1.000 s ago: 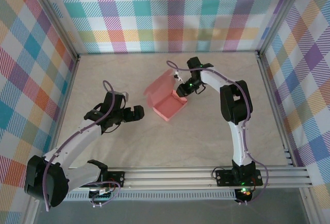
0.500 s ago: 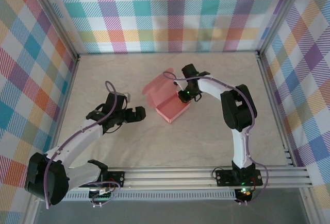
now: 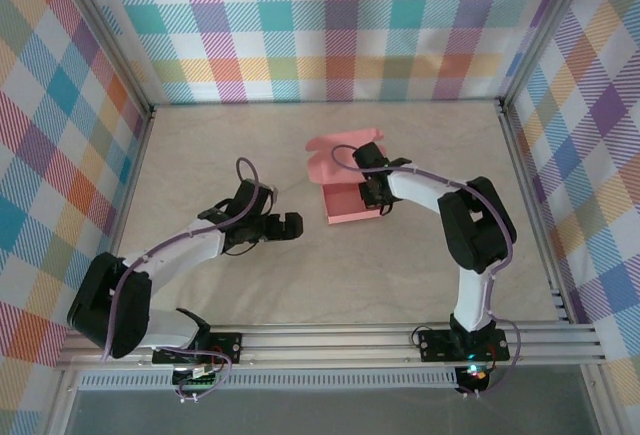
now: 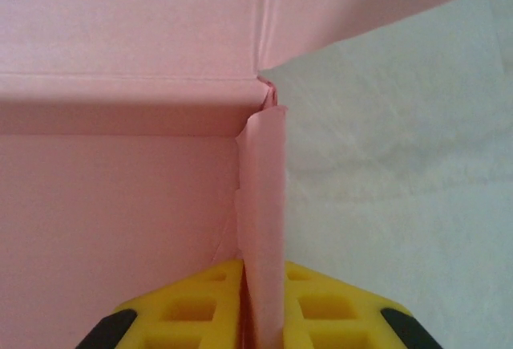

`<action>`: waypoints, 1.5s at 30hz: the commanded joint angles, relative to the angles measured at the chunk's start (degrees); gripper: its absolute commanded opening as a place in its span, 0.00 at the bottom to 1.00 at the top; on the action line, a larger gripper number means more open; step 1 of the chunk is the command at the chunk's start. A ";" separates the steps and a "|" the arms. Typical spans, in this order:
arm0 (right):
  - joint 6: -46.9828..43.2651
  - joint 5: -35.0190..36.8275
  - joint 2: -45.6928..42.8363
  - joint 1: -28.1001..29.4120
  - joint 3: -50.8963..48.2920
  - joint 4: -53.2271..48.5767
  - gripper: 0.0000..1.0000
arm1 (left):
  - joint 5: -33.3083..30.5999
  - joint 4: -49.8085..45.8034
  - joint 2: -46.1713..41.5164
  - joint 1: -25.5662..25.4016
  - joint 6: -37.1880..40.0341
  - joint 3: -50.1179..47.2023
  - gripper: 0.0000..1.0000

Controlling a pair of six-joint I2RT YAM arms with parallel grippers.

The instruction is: Fold the paper box

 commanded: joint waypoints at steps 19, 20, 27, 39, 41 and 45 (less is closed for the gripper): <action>-1.50 -12.28 -12.06 1.00 -8.78 12.95 0.48 | 4.33 14.47 18.37 -1.66 -13.65 11.22 0.70; -1.78 -12.80 -12.33 0.49 -9.00 12.94 0.47 | 4.46 14.58 18.94 -1.71 -13.80 11.46 0.69; -0.17 -21.61 -14.43 -6.87 -11.59 13.81 0.31 | 4.92 14.46 22.40 -1.80 -14.17 13.48 0.57; 1.05 -35.95 -10.08 -13.47 -12.04 14.94 0.13 | 5.45 12.26 25.35 -1.97 -13.67 16.19 0.37; 0.85 -36.68 -9.32 -13.52 -11.78 14.88 0.11 | 5.45 11.96 25.62 -1.93 -13.59 16.42 0.37; 0.89 -37.03 -8.47 -13.53 -11.85 15.08 0.10 | 5.54 11.60 25.86 -2.06 -13.70 16.54 0.36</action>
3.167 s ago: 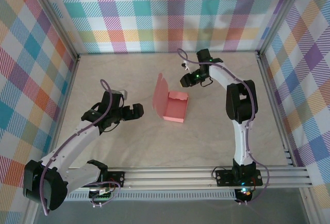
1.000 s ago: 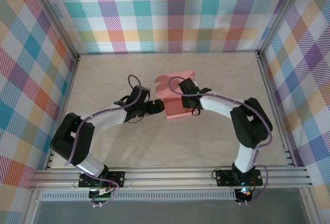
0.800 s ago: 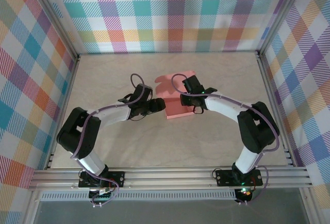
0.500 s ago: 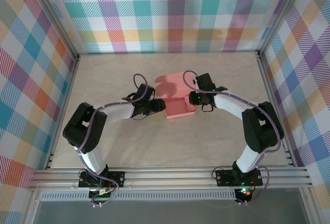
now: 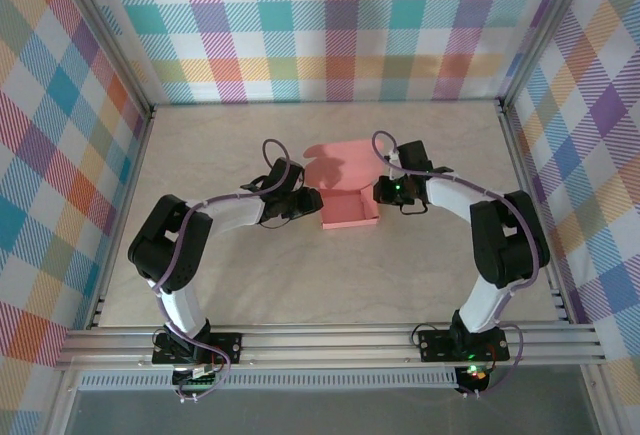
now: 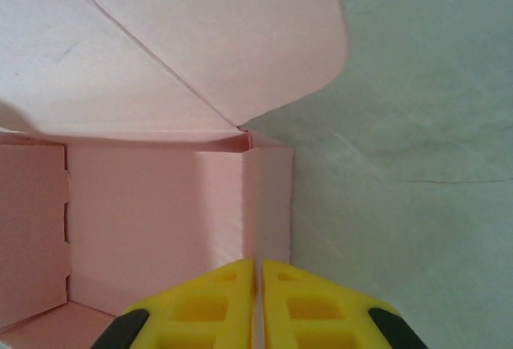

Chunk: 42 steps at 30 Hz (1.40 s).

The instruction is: Fold the paper box

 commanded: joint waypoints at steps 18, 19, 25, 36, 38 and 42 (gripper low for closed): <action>-1.51 -3.69 -1.36 -0.13 0.53 -1.37 0.11 | 0.91 -1.83 1.70 -0.66 0.64 1.26 0.35; -1.17 -3.00 -2.41 -0.22 -0.02 -0.82 0.11 | 0.82 -1.78 1.62 -0.74 0.75 1.18 0.35; 1.23 2.20 -7.05 -0.67 -3.50 2.67 0.17 | 0.78 -2.37 1.54 -0.79 1.37 1.27 0.35; 1.94 -1.86 -1.85 -1.45 -3.27 2.59 0.19 | 1.08 -2.81 1.26 -0.97 1.78 1.37 0.35; 1.89 -2.66 -1.33 -1.46 -3.27 2.84 0.17 | 0.99 -2.88 1.19 -0.95 1.92 1.30 0.35; 1.60 -3.57 -0.86 -1.45 -3.14 2.70 0.15 | 0.99 -2.99 1.15 -1.04 2.02 1.32 0.35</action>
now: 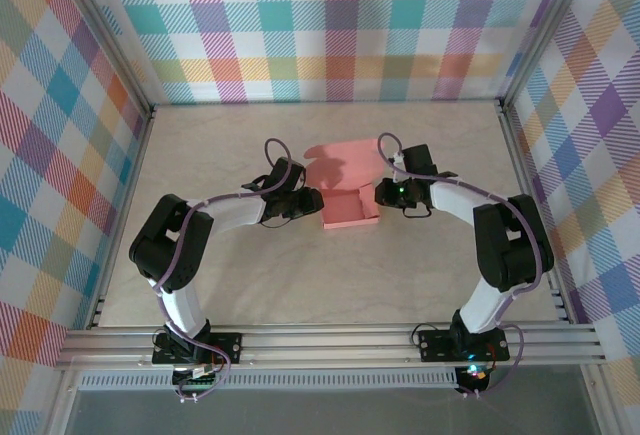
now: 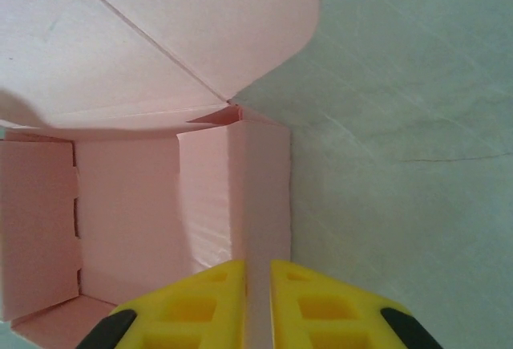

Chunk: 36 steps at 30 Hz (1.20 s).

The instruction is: Fold the paper box

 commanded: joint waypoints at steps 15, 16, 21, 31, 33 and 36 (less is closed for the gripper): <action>-0.05 -6.63 1.54 -0.36 -0.68 2.23 0.19 | 1.10 -2.61 1.57 -0.82 1.14 1.16 0.35; 0.08 -6.99 1.30 -0.34 -0.91 2.77 0.19 | 1.18 -2.53 1.61 -0.82 1.07 1.28 0.35; -0.01 -7.96 1.20 -0.34 -1.27 3.41 0.19 | 1.37 -2.58 1.87 -0.82 1.19 1.39 0.35; -0.77 -7.91 2.30 -0.34 -0.66 2.15 0.15 | 1.48 -3.01 1.96 -0.89 1.30 1.77 0.35; -1.13 -7.75 2.80 -0.34 -0.31 1.47 0.16 | 1.39 -3.13 1.95 -0.90 1.36 1.78 0.35; -2.01 -6.86 3.48 -0.22 0.35 0.08 0.17 | 1.42 -3.13 1.96 -0.91 1.33 1.77 0.35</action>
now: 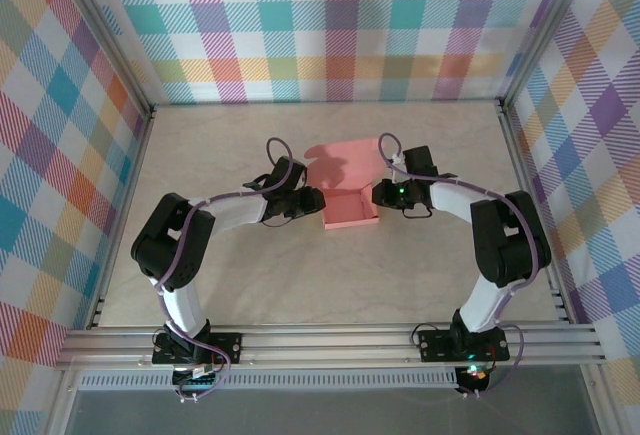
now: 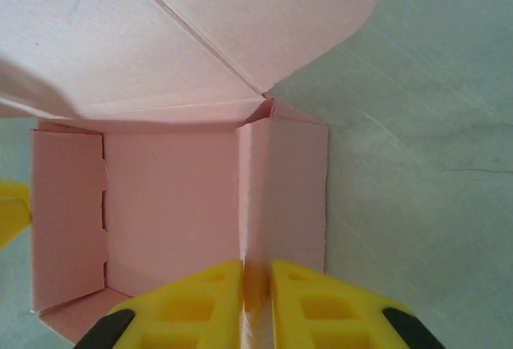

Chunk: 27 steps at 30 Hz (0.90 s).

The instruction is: Fold the paper box

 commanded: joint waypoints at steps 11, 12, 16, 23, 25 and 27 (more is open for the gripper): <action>-6.34 8.52 2.54 4.01 3.69 -9.08 0.14 | 0.69 -2.92 1.61 -0.93 1.29 1.07 0.35; -6.59 9.76 2.67 4.52 4.14 -9.66 0.14 | 0.69 -2.90 1.69 -0.93 1.24 1.06 0.35; -7.31 13.91 3.62 6.15 5.89 -12.03 0.13 | 0.76 -2.88 1.70 -0.93 1.34 1.05 0.35; -9.24 23.90 5.15 10.02 9.34 -17.21 0.11 | 1.00 -2.77 1.95 -0.95 1.49 1.06 0.35; -9.60 26.00 5.65 10.85 10.13 -18.21 0.11 | 1.21 -2.60 2.17 -0.97 1.57 1.09 0.35; -9.60 26.78 6.11 11.43 10.54 -18.64 0.12 | 1.30 -2.46 2.24 -1.02 1.40 1.10 0.35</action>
